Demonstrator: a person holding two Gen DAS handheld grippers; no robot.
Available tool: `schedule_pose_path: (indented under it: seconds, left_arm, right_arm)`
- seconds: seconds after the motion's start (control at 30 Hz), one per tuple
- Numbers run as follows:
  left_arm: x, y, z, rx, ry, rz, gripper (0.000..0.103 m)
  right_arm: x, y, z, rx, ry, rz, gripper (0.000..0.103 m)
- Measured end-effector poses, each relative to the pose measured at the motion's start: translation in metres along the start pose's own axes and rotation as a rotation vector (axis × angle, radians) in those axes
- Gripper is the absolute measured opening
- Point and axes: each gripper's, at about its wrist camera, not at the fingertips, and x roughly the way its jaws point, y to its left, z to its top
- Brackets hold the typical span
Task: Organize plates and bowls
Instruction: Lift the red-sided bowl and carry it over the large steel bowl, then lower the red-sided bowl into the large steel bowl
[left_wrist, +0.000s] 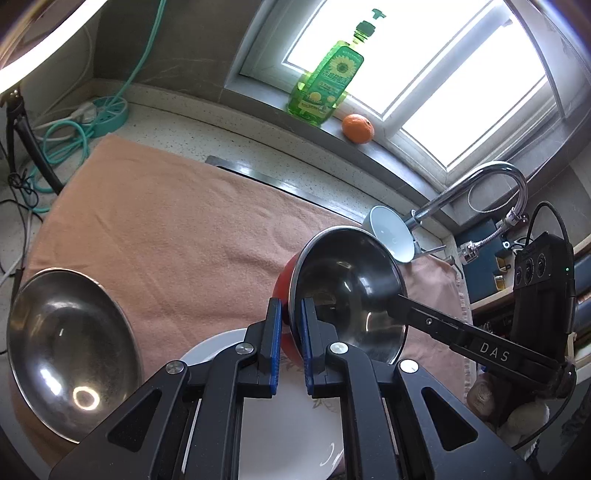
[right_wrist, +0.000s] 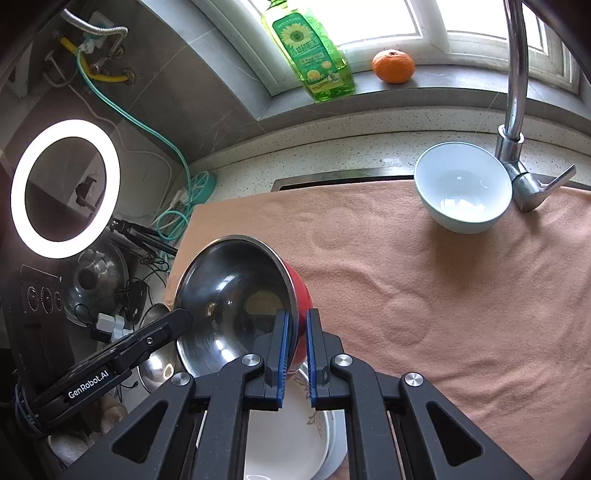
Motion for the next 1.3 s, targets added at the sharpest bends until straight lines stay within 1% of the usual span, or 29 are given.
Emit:
schedule_pose_path:
  seconds: [0.37, 0.77, 1.03, 1.3]
  left_arm:
    - [-0.045, 0.052, -0.011, -0.095, -0.062, 0.038, 0.008]
    - [-0.082, 0.112, -0.027, -0.197, -0.108, 0.102, 0.008]
    - [-0.086, 0.148, -0.039, -0.244, -0.093, 0.152, 0.008]
    - [-0.076, 0.165, -0.047, -0.249, -0.053, 0.187, 0.008]
  right_arm:
    - [0.021, 0.065, -0.004, -0.094, 0.027, 0.05, 0.008]
    - [0.06, 0.137, -0.015, -0.207, 0.087, 0.09, 0.008]
    - [0.096, 0.171, -0.026, -0.27, 0.148, 0.086, 0.008]
    - [0.125, 0.182, -0.038, -0.305, 0.2, 0.049, 0.008]
